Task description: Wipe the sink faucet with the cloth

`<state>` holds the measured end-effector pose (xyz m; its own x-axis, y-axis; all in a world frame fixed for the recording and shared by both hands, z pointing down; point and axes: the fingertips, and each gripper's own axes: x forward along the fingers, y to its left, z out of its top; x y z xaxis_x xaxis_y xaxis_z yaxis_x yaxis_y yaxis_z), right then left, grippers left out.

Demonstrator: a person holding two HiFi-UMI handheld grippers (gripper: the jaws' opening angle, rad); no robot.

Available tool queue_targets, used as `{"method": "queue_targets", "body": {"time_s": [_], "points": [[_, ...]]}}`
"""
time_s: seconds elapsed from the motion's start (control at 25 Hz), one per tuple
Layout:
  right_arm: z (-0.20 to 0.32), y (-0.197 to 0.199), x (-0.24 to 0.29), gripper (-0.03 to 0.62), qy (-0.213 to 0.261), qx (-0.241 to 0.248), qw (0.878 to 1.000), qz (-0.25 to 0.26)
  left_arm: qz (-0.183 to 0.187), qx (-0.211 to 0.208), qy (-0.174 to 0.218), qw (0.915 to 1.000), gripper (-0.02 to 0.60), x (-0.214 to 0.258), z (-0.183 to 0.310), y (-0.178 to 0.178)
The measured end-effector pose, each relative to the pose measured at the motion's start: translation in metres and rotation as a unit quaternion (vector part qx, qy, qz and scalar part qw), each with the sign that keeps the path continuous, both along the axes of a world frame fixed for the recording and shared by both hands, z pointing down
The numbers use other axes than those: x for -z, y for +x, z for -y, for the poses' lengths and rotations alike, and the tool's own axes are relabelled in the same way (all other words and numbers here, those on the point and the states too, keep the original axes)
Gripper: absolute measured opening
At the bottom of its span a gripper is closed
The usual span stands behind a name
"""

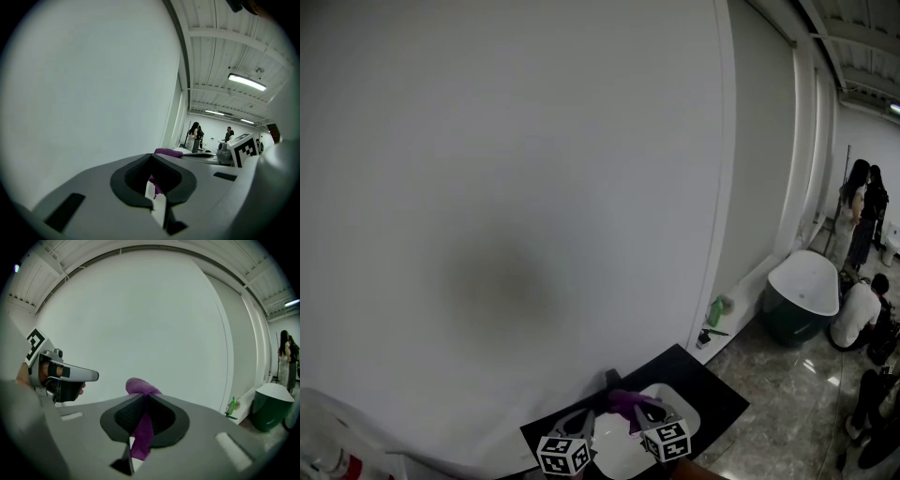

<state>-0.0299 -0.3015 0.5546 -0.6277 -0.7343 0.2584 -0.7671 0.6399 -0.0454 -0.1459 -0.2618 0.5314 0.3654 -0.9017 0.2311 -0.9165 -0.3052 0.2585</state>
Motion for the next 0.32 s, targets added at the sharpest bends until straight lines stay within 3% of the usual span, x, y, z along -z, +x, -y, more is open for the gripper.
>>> {"method": "queue_targets", "body": {"time_s": [0.32], "points": [[0.003,0.0007,-0.0049,0.028,0.005,-0.002,1.0,0.003,-0.008,0.004,-0.002,1.0,0.005,-0.0026,0.0001,-0.0016]]}}
